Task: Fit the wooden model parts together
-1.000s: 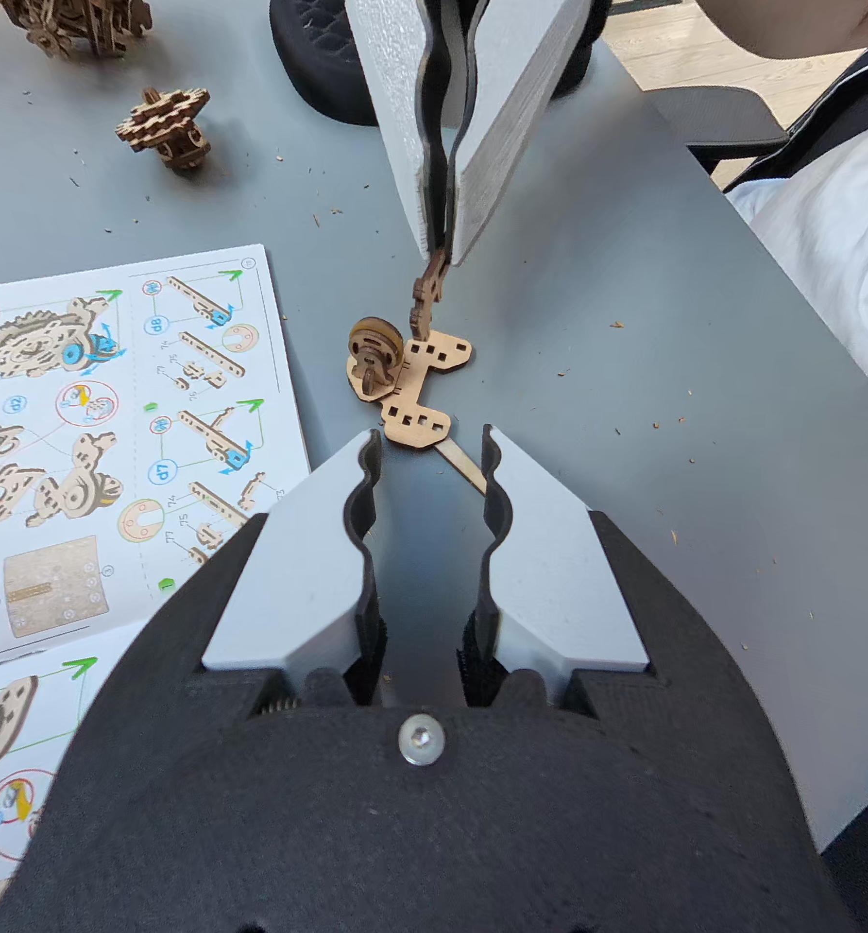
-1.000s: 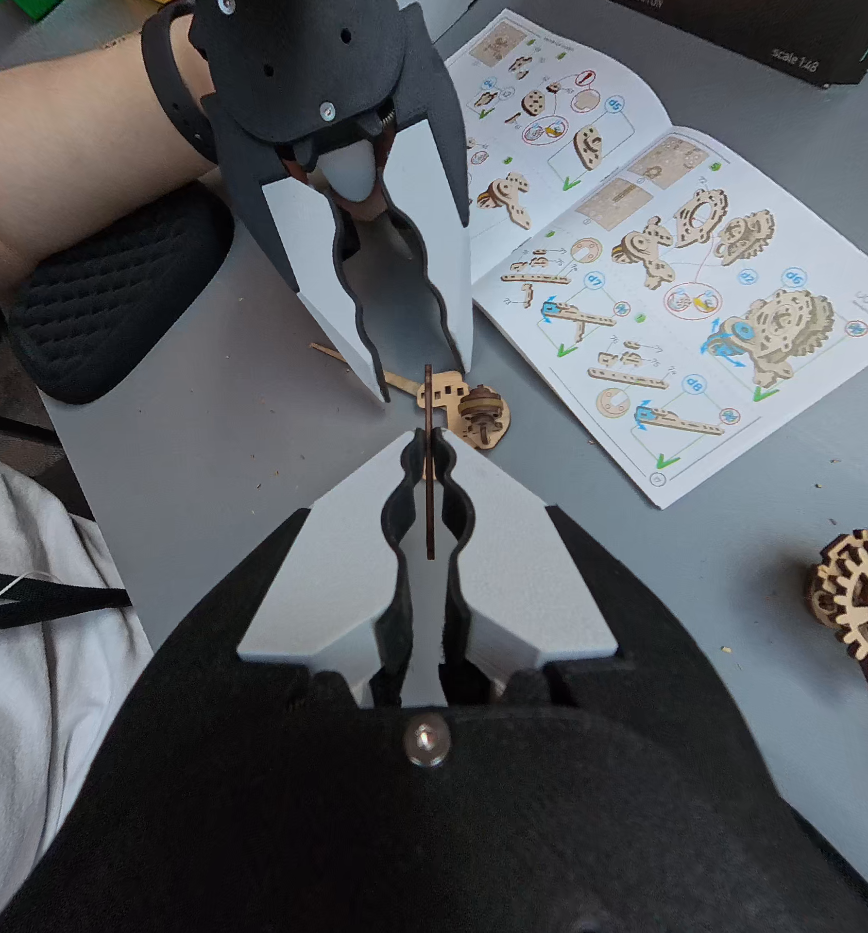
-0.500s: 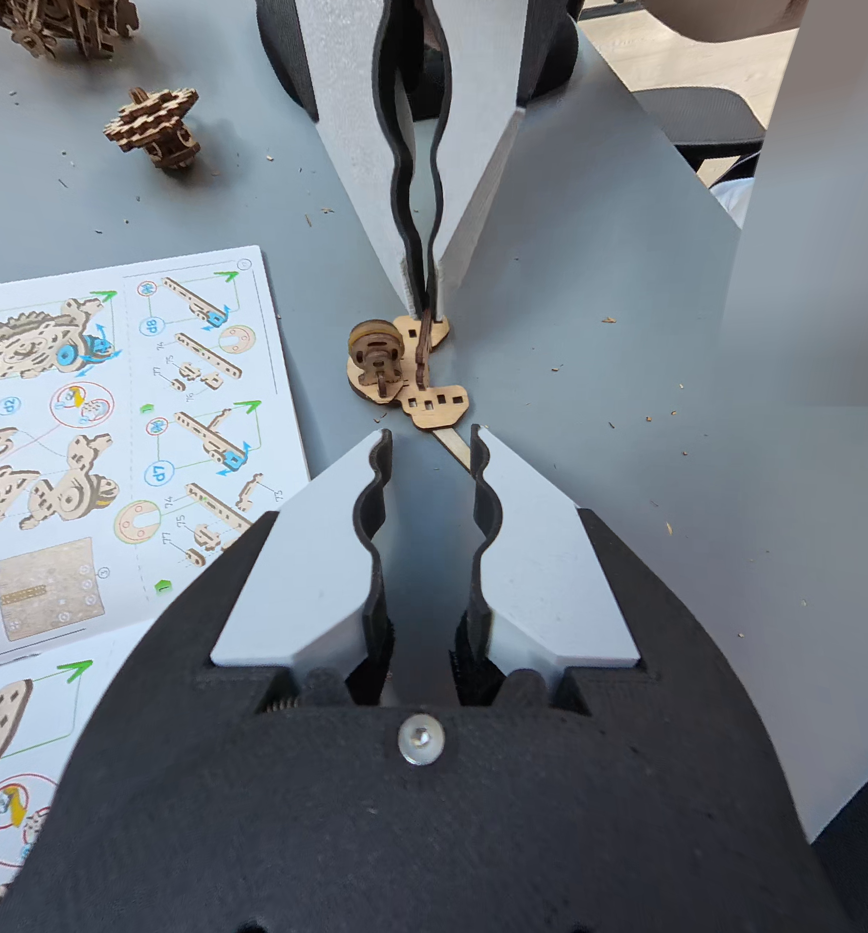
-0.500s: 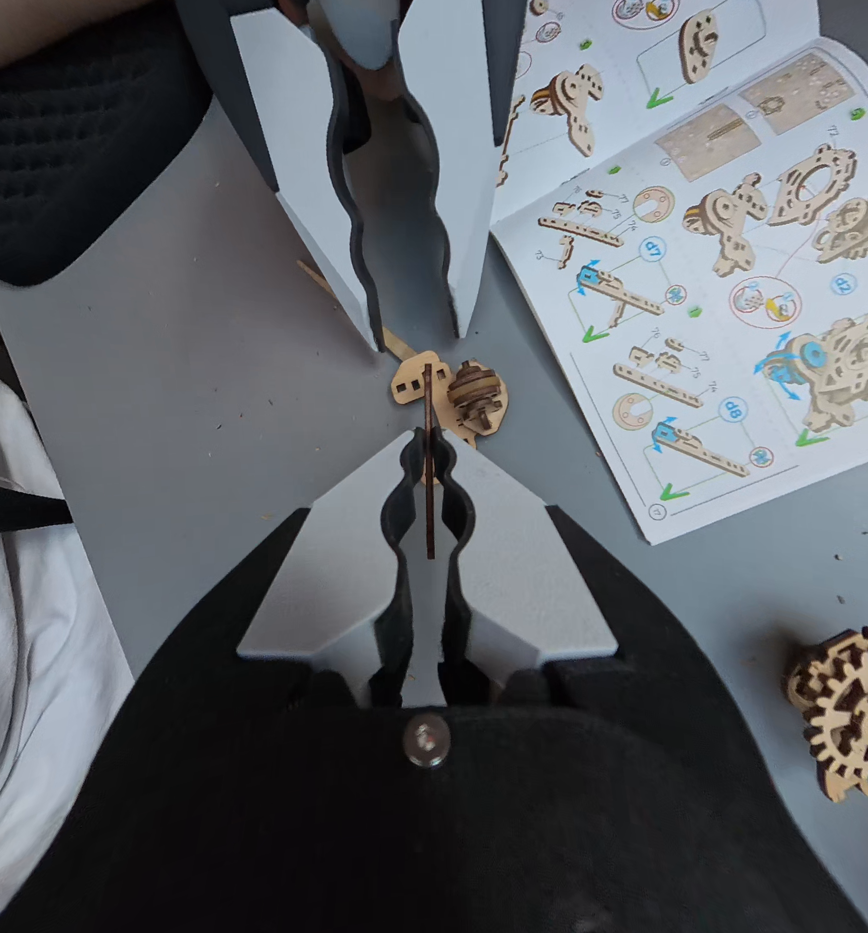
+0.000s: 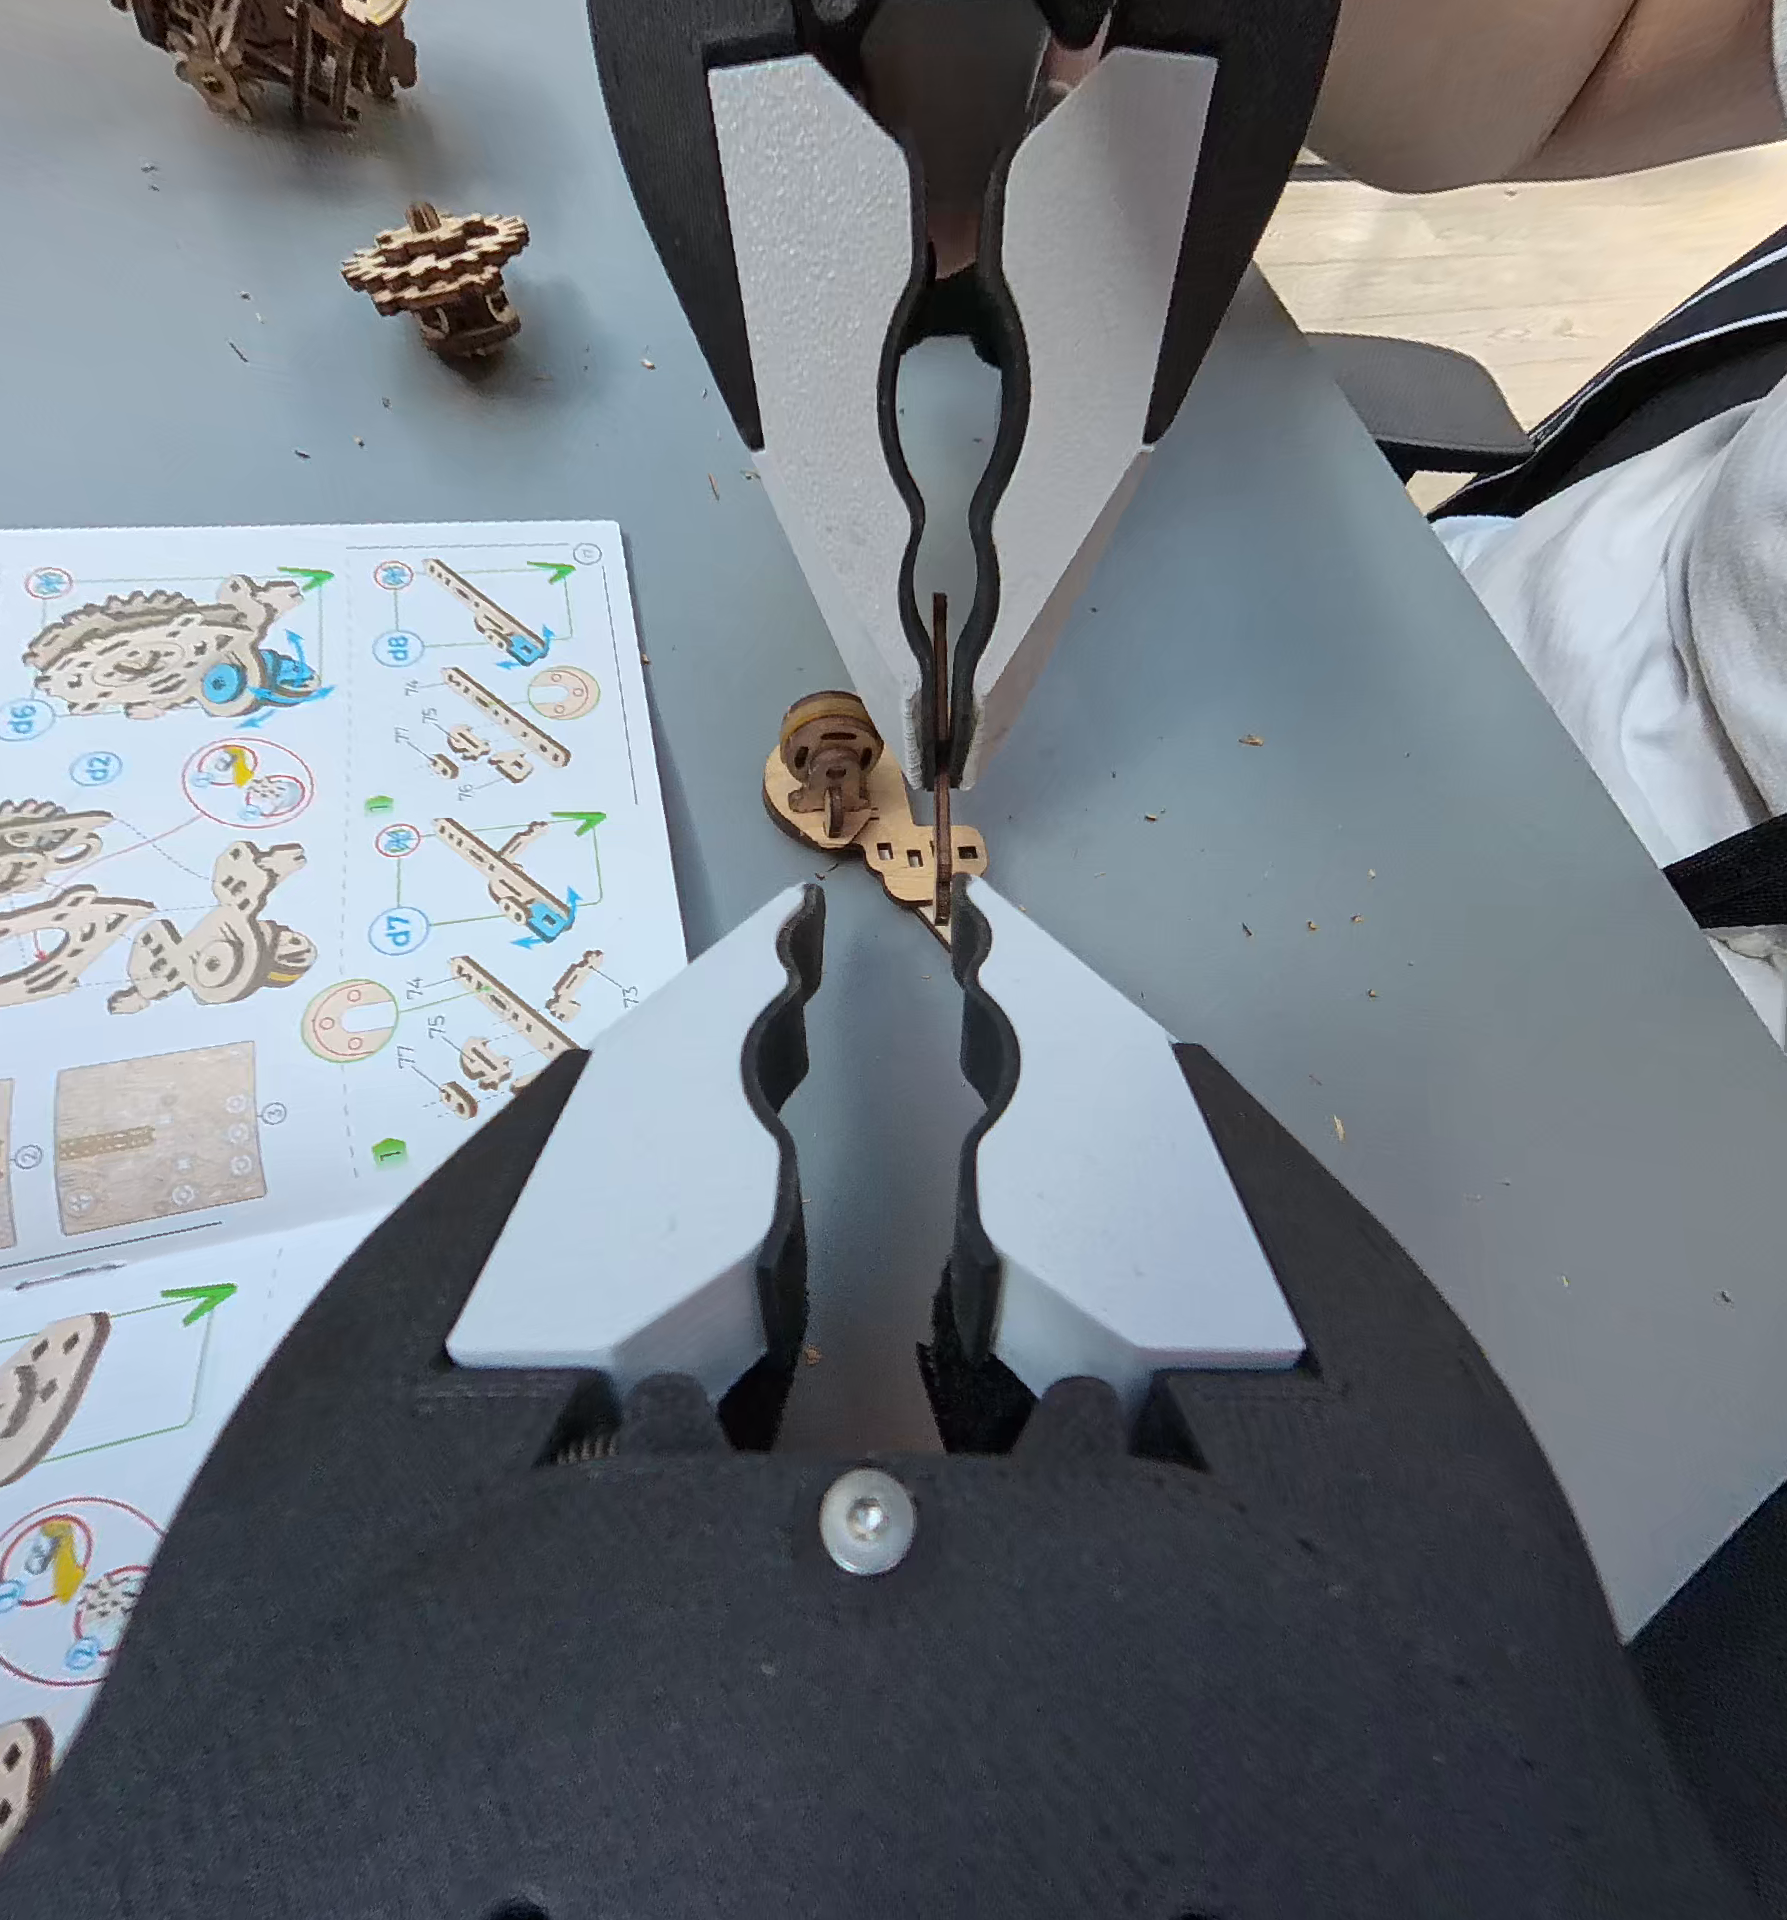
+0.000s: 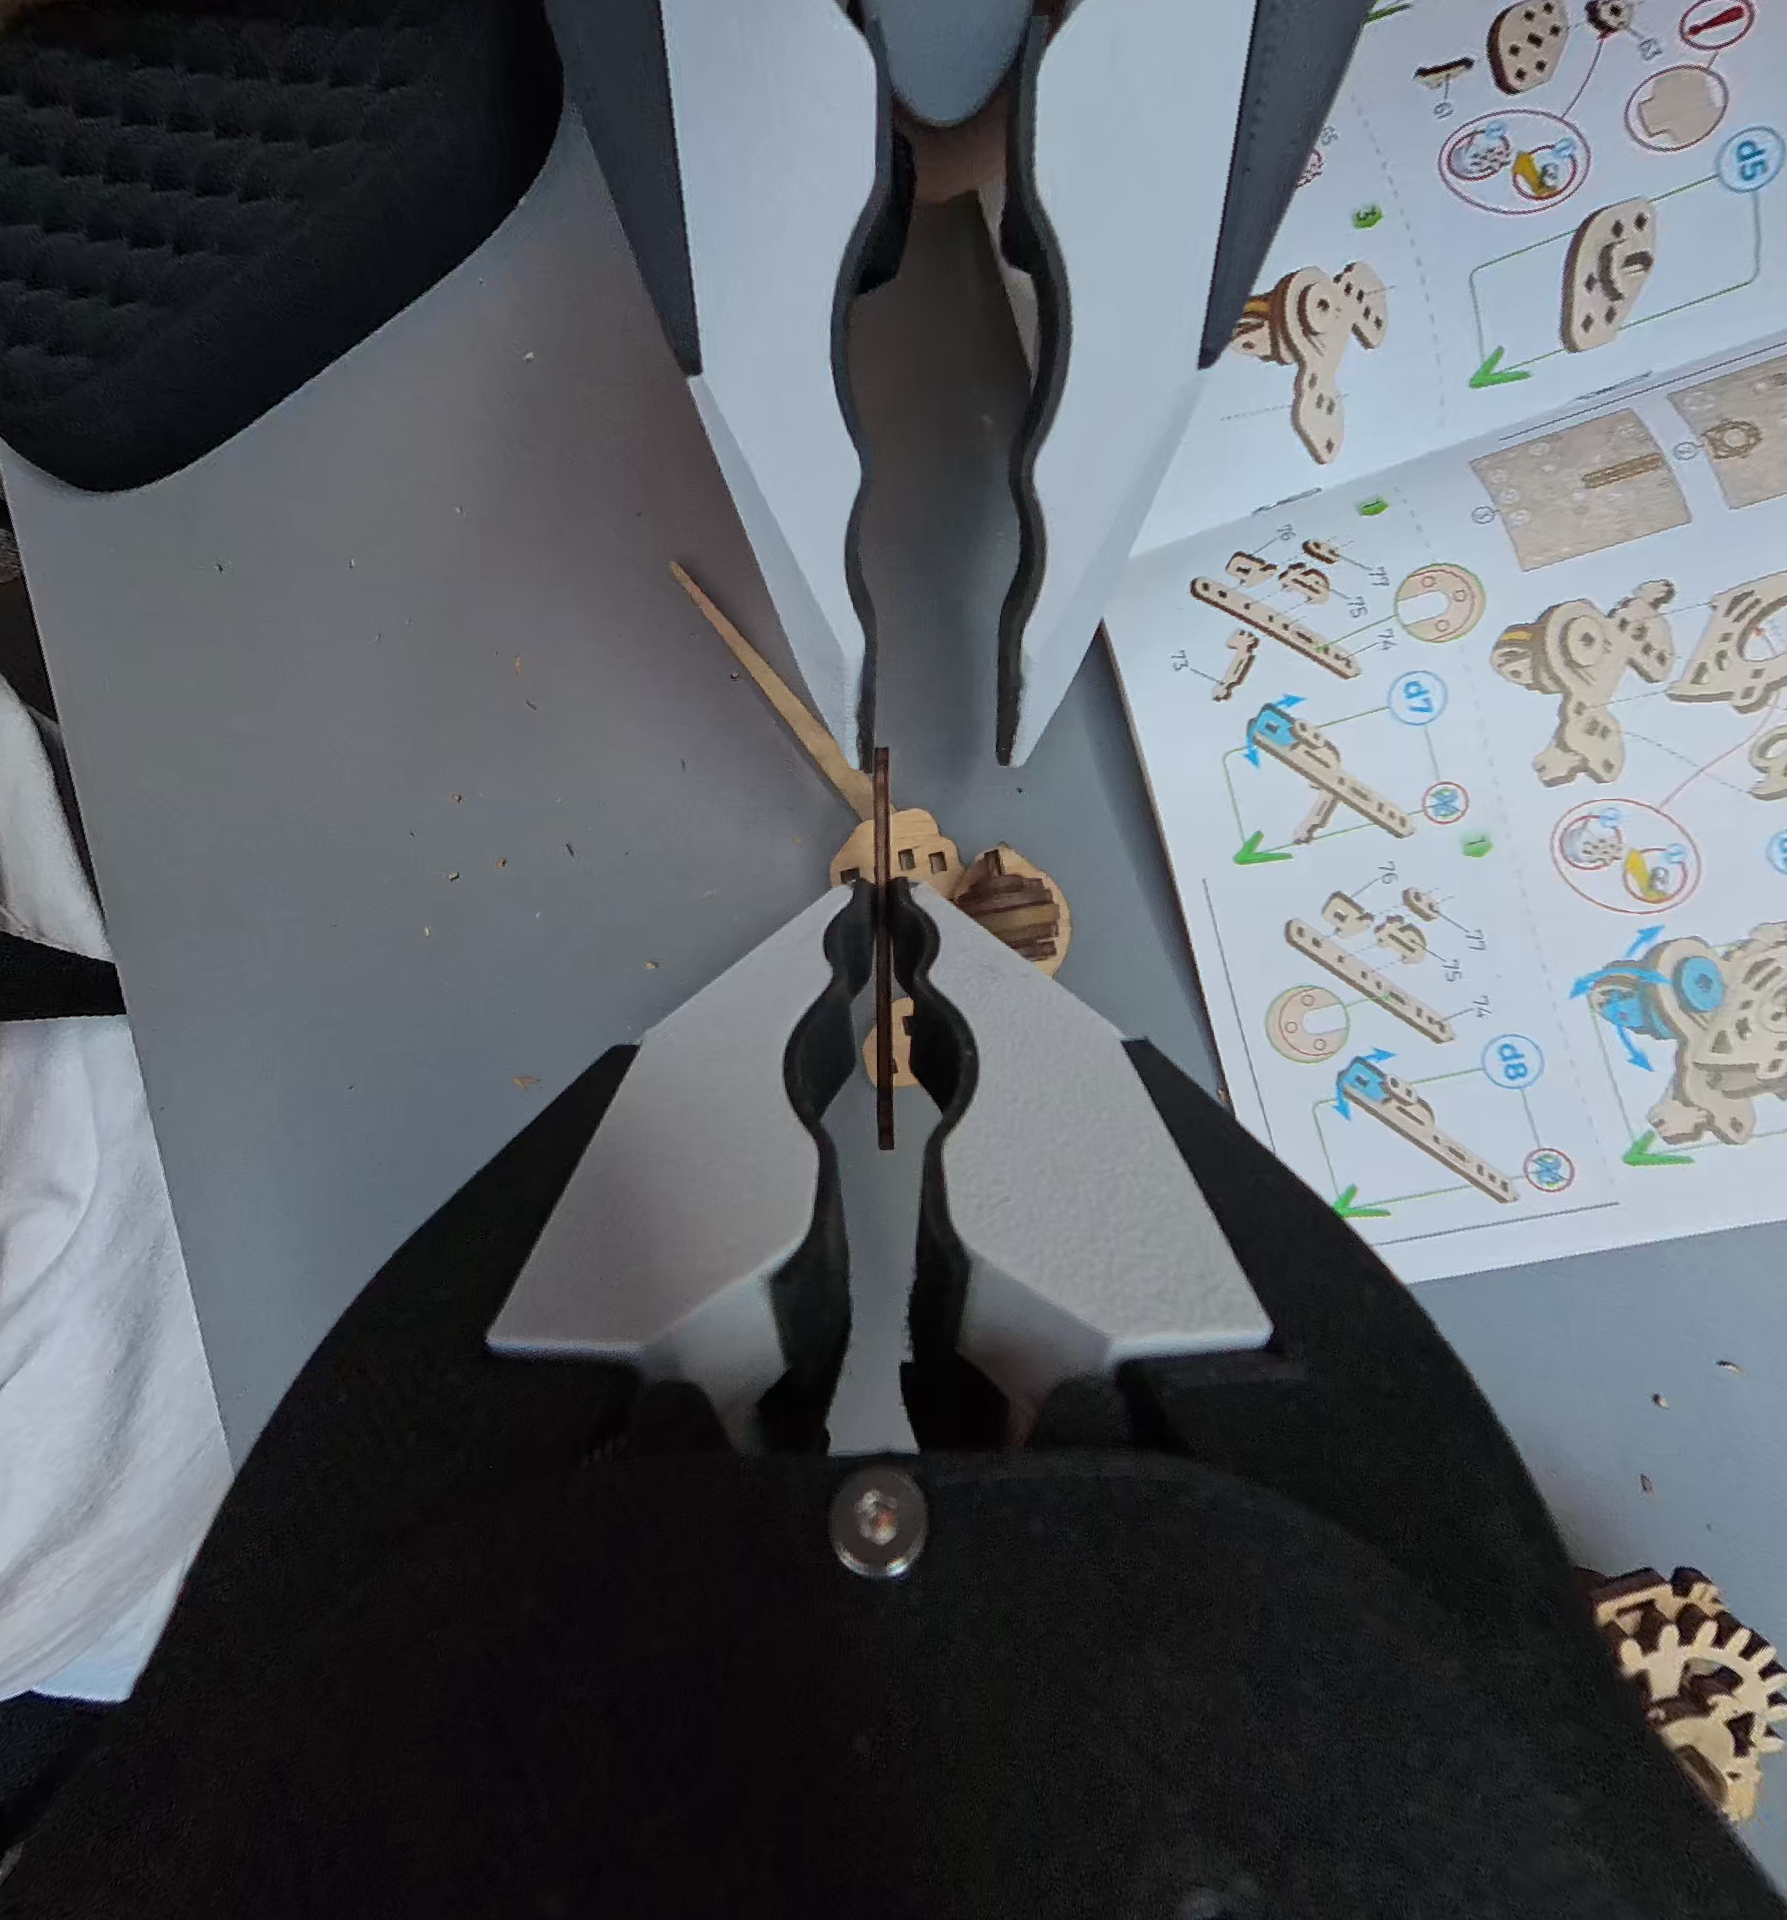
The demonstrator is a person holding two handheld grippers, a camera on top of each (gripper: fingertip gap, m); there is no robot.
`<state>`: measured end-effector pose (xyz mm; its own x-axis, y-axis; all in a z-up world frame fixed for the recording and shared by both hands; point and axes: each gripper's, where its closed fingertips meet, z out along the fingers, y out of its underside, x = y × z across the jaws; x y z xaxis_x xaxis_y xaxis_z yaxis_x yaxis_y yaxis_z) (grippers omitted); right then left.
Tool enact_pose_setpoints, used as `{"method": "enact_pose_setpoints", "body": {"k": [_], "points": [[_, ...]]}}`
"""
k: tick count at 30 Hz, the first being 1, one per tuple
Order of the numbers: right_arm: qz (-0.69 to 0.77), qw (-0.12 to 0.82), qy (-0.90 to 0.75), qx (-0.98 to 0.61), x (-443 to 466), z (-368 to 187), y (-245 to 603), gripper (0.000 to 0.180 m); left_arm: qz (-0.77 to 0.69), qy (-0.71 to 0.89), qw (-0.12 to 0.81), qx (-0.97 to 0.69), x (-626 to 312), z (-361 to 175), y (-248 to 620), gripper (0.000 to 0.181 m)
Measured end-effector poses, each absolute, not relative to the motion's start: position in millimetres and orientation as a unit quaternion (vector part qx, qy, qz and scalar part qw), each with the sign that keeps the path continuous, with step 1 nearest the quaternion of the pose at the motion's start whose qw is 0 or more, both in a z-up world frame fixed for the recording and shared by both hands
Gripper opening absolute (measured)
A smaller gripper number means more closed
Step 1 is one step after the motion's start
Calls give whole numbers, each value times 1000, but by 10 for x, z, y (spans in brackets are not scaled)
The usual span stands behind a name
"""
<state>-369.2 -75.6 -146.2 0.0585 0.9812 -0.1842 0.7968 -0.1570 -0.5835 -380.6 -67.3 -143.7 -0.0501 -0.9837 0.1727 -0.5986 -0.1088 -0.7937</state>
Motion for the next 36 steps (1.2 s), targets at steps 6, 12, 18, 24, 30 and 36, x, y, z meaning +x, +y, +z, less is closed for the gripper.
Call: {"method": "enact_pose_setpoints", "body": {"k": [6, 12, 18, 24, 30, 36], "points": [[224, 185, -648, -704, -3685, -1479, -694, 2, -346, 646, 244, -635, -3798, -1556, -724, 16], [203, 174, -655, -706, -3698, -1505, -695, 3, -335, 644, 235, -647, -3825, -1598, -699, 16], [202, 192, -655, -703, -3743, -1456, -707, 2, -329, 645, 245, -645, -3811, -1584, -681, 16], [191, 182, -662, -701, -3711, -1467, -662, 2, -331, 646, 262, -636, -3801, -1514, -670, 12], [189, 178, -665, -700, -3720, -1482, -667, 2, -325, 658, 265, -625, -3815, -1511, -694, 1], [169, 185, -670, -699, -3688, -1473, -642, 3, -323, 653, 271, -629, -3801, -1487, -674, 1]]}}
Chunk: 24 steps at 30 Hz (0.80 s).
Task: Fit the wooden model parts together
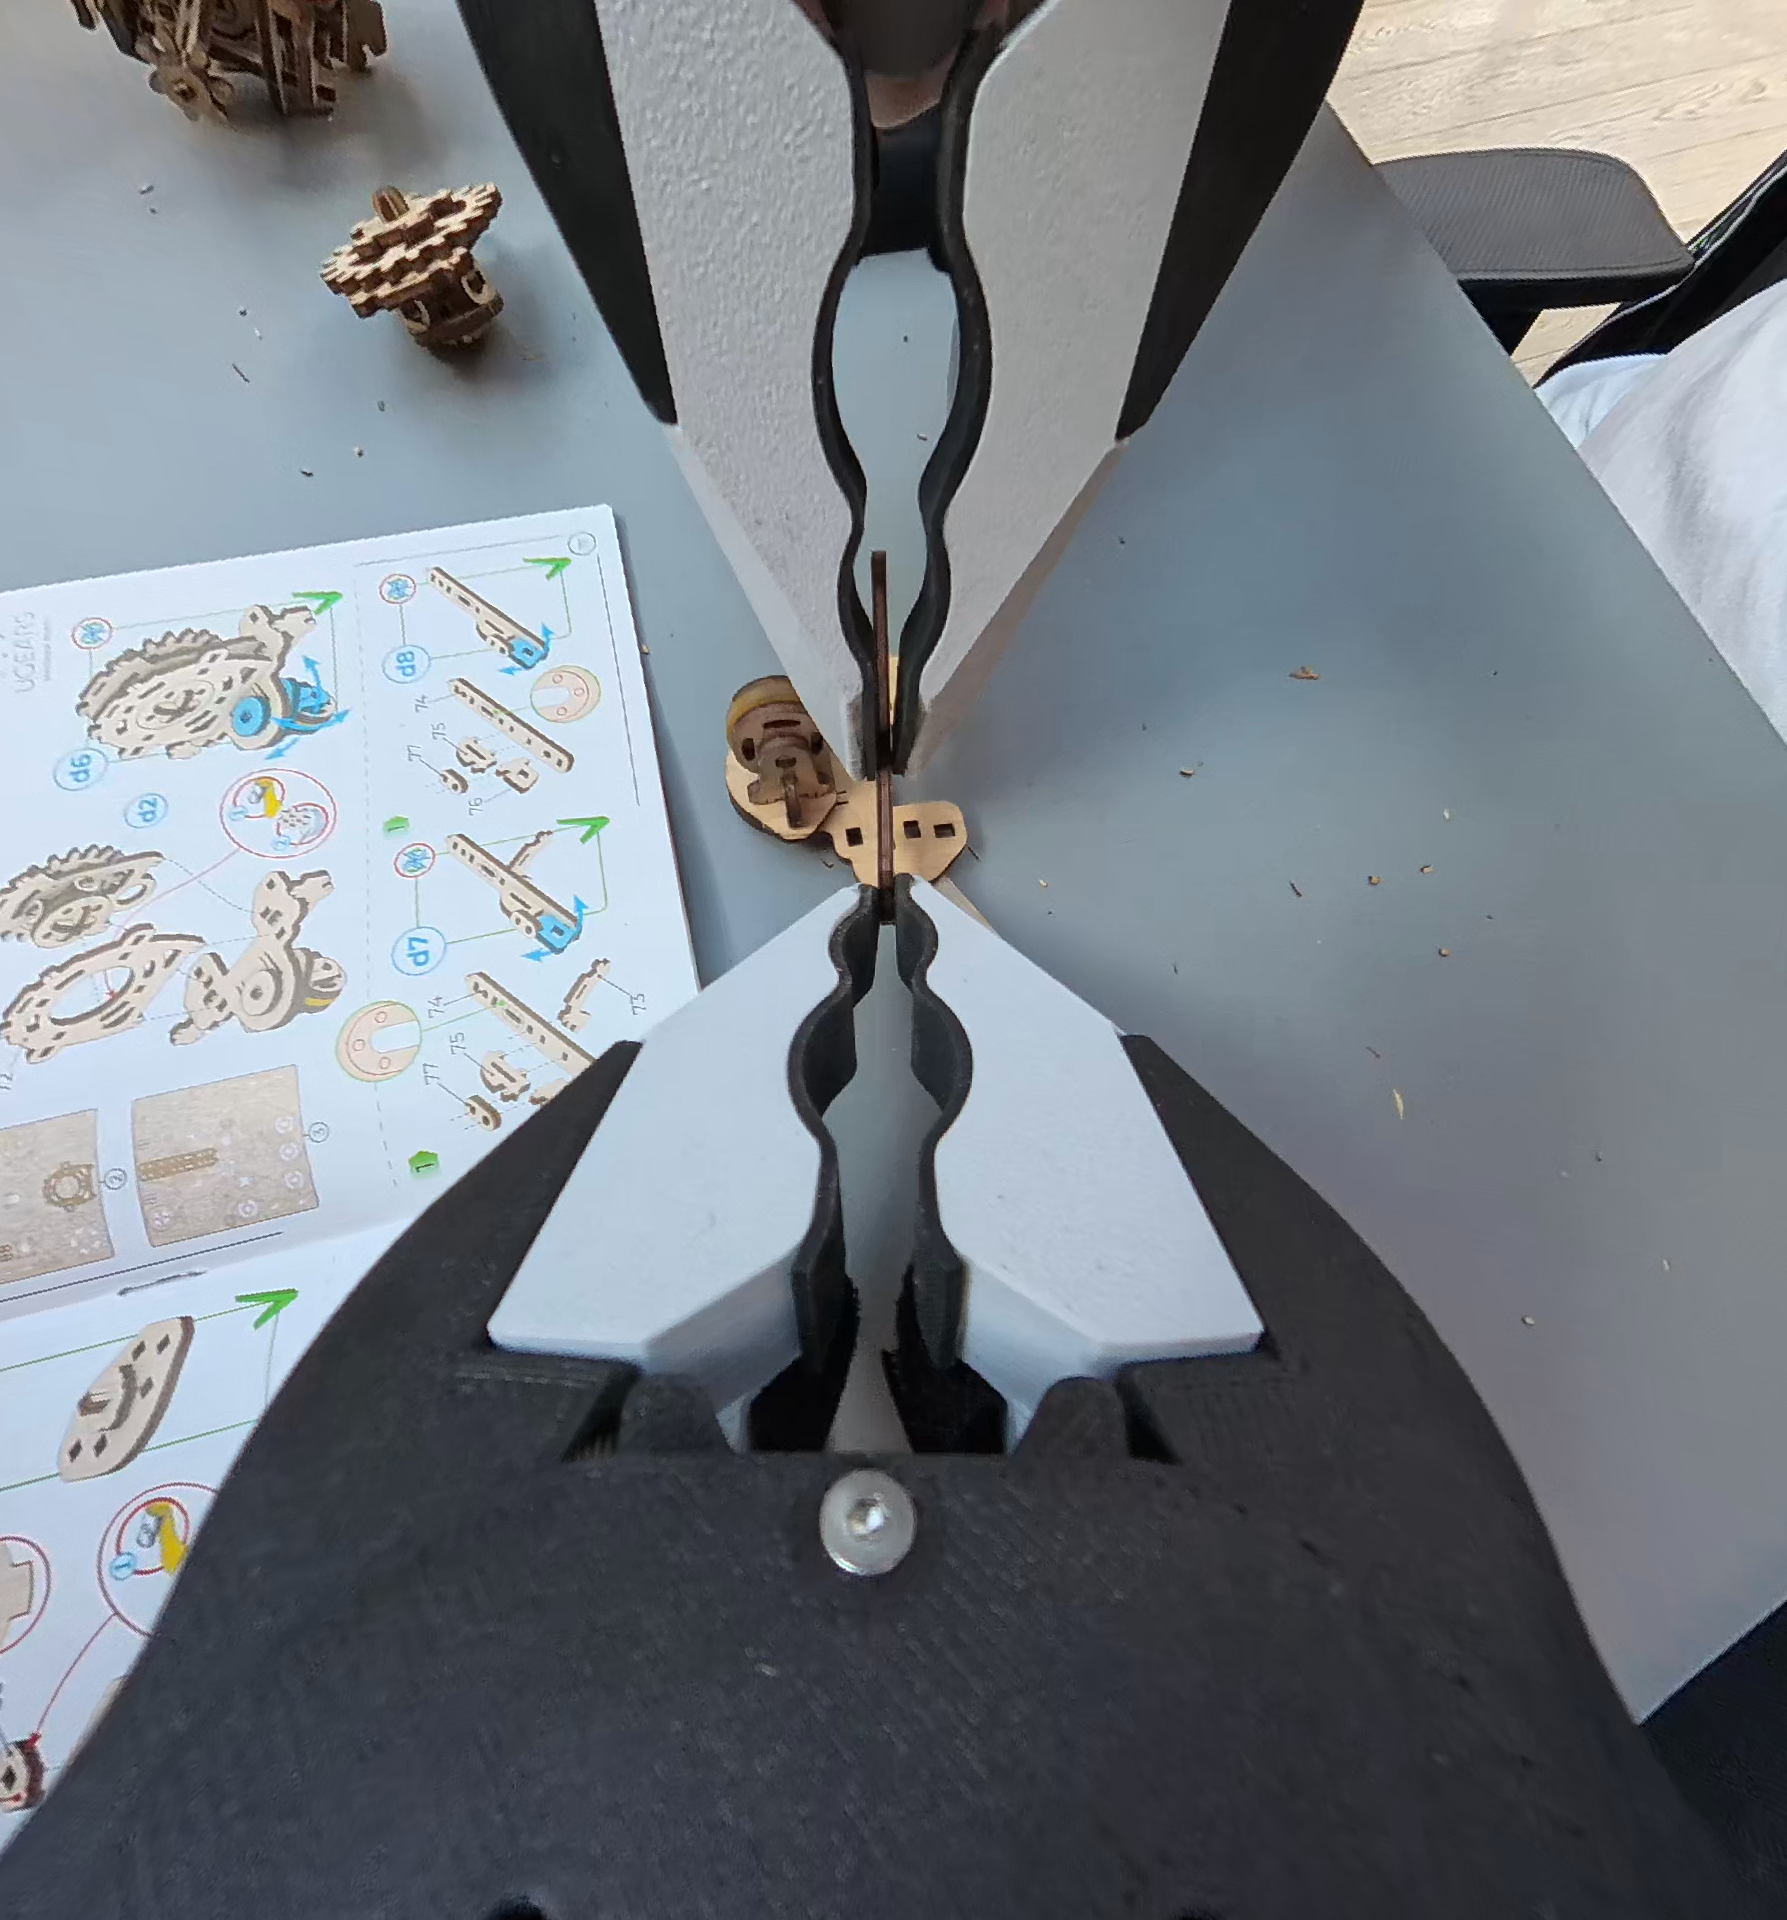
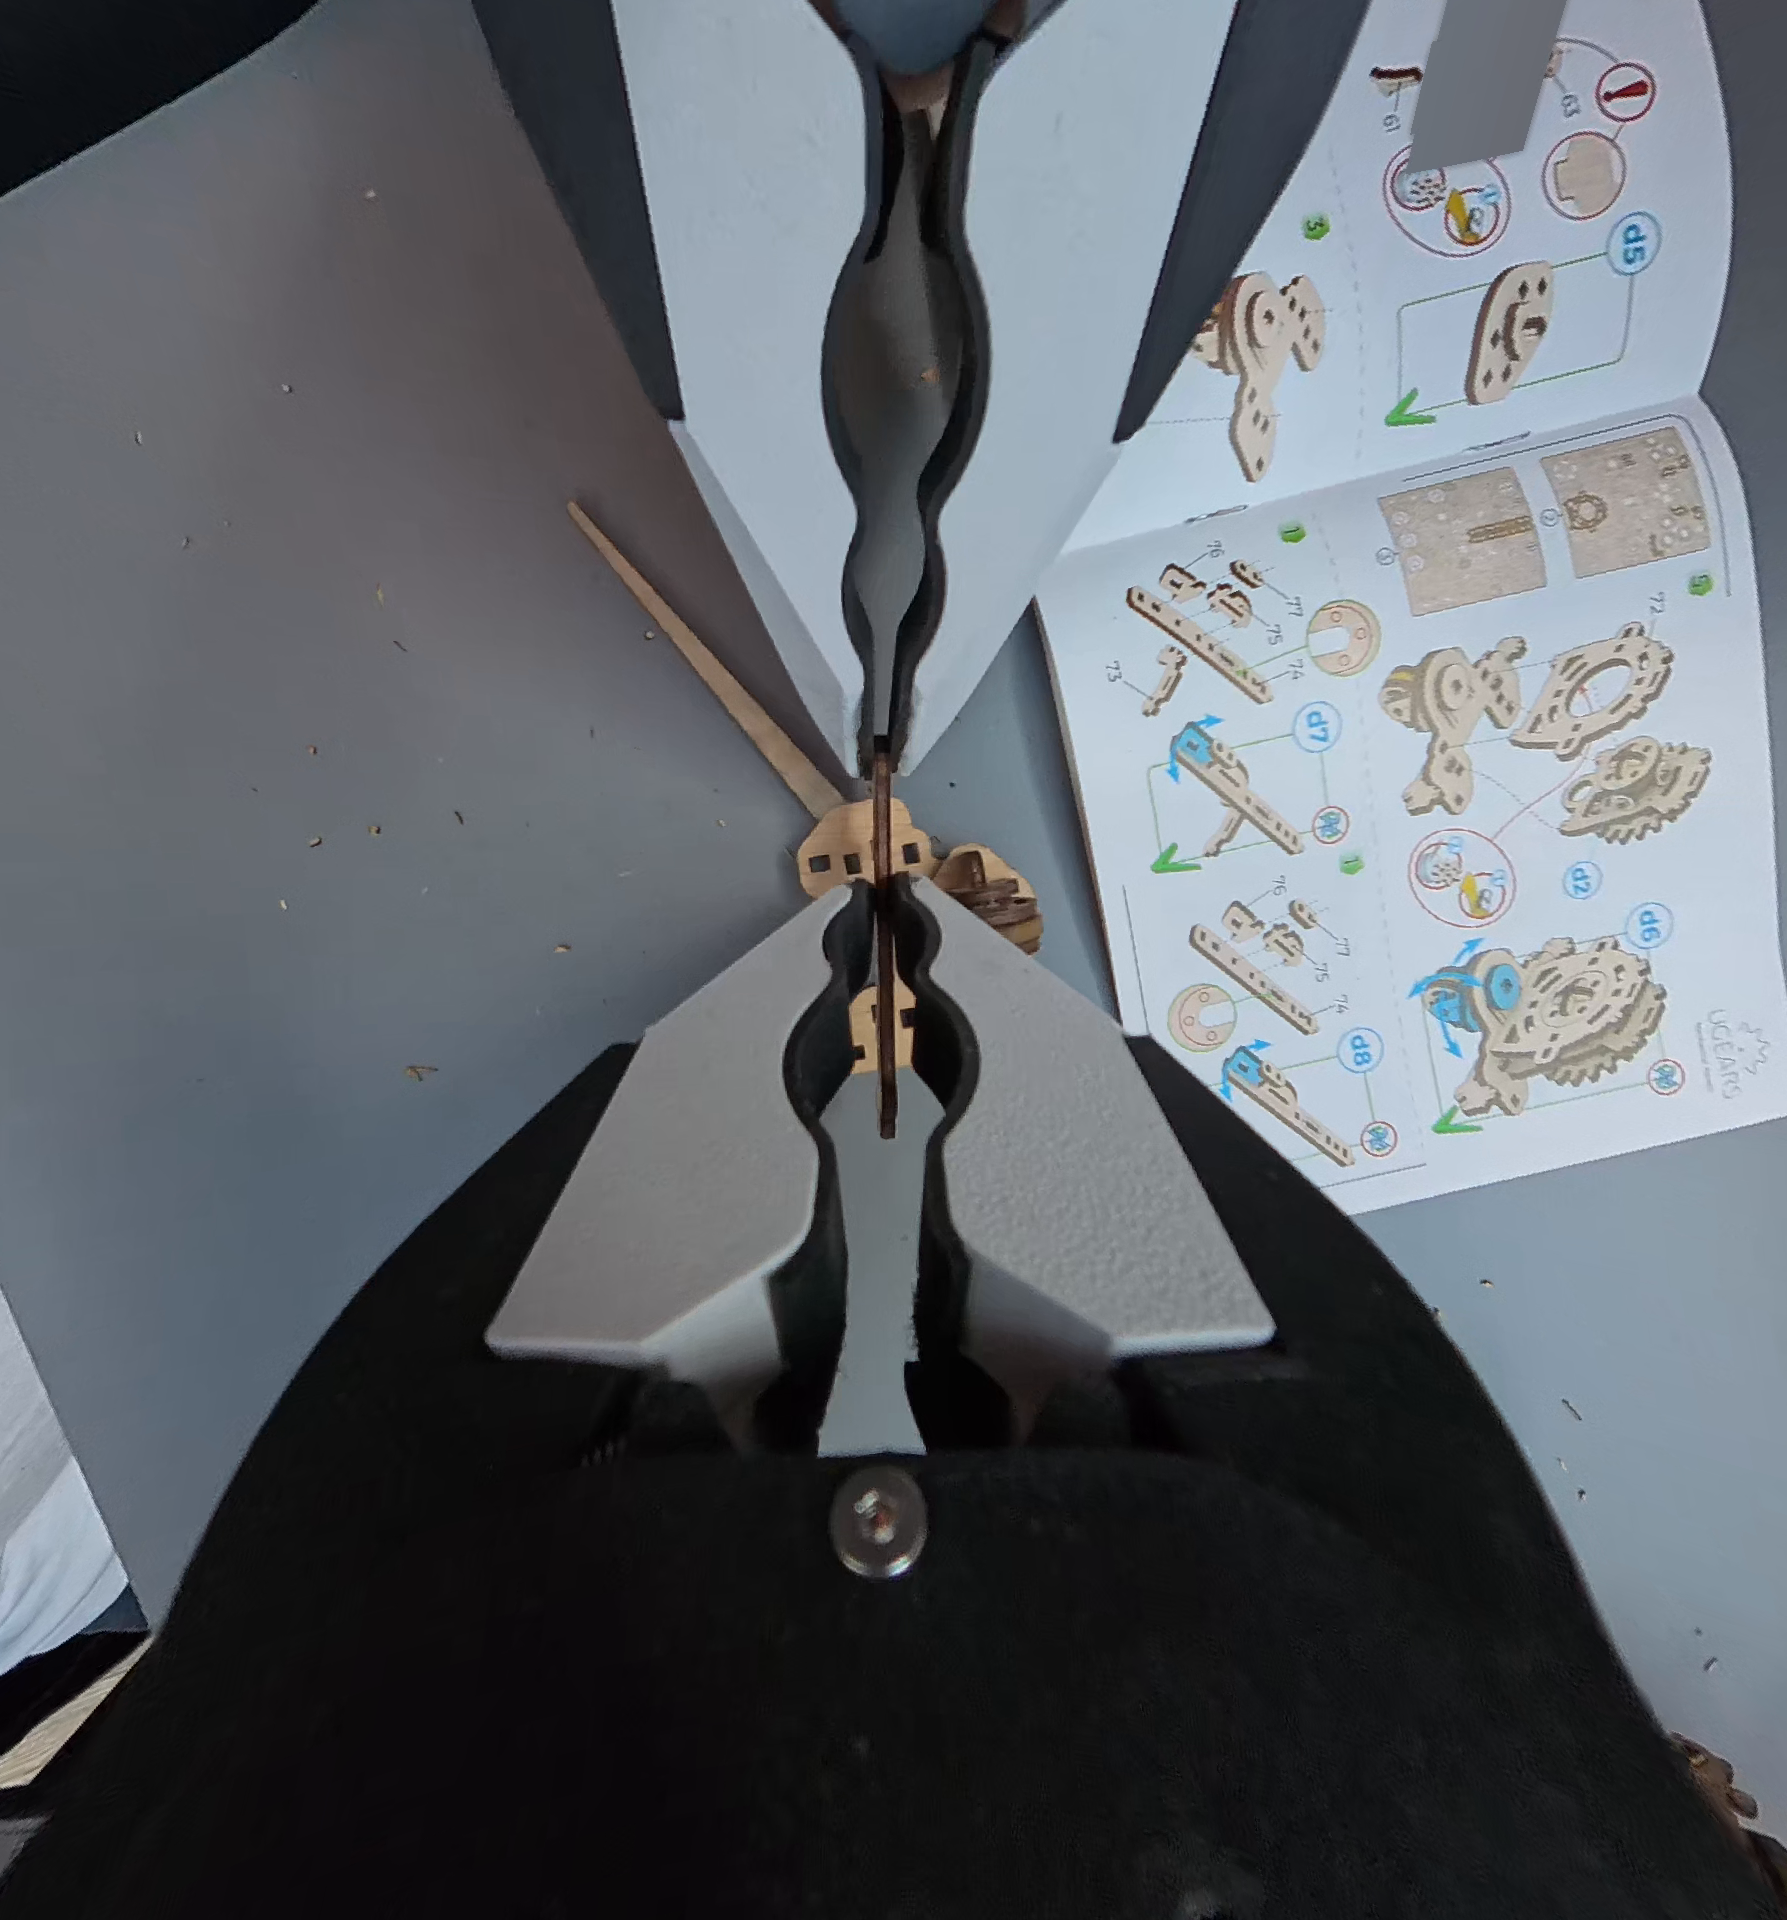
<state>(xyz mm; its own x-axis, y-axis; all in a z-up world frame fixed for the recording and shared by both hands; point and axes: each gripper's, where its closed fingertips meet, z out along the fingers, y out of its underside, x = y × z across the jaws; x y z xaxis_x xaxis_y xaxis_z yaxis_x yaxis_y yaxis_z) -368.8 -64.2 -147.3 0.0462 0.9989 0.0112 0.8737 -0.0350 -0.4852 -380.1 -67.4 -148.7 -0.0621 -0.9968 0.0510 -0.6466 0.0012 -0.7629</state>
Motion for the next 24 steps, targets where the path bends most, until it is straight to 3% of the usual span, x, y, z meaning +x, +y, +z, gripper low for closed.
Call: {"method": "enact_pose_setpoints", "body": {"k": [24], "points": [[119, 167, -708, -676, -3565, -1481, -611, 3, -305, 655, 271, -637, -3749, -1540, -666, 1]]}}
